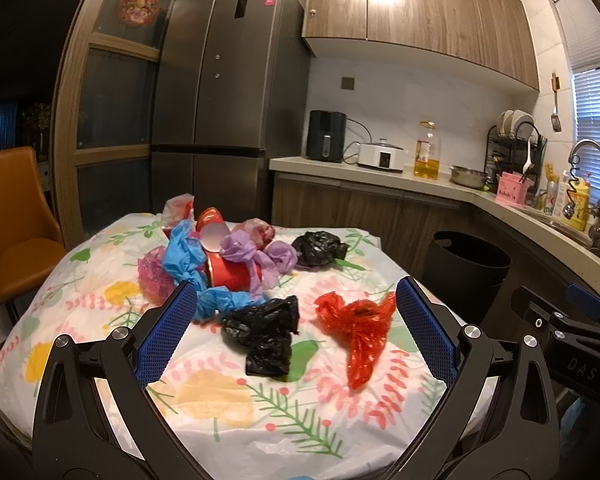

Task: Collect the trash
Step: 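Grasp the black bag with the left tool while the right tool grasps the red-orange bag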

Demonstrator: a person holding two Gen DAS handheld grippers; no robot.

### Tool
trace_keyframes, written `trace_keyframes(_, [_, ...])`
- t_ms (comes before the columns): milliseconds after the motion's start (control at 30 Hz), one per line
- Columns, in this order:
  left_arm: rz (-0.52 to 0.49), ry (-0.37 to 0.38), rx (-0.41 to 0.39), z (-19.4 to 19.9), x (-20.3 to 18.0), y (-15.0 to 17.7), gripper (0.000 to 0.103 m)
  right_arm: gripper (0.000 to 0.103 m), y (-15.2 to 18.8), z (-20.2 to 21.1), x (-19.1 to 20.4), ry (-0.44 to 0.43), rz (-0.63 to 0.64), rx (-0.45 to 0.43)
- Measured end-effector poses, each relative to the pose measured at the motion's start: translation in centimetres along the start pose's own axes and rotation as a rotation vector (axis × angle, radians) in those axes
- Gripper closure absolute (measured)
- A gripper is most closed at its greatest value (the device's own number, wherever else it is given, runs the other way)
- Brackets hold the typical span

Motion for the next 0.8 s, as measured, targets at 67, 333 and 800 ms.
trace_keyframes(67, [0.007,-0.007,-0.002,-0.5,0.7,0.3,0.006,0.005,0.3,-0.7,0.2,-0.015,-0.003,0.004])
trace_keyframes(333, [0.033,-0.038,0.023,-3.9,3.5,2.5,0.014,0.005,1.3,-4.0,1.5,-0.103,0.001,0.015])
trace_keyframes(800, [0.016,-0.095,0.147,-12.6,4.8,5.4,0.054,0.012,1.4,-9.9,3.4,-0.186,0.018,-0.019])
Point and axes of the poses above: each gripper's, at about its wrist camera, not at the fingertips, and z roughly against the way its jaws point, x to its left, y to its underside, the point moved 7 cm from there along -z, roughly the way its jaws point, and after that the axes turned 15 degrees about z, right-handed, at the moved point
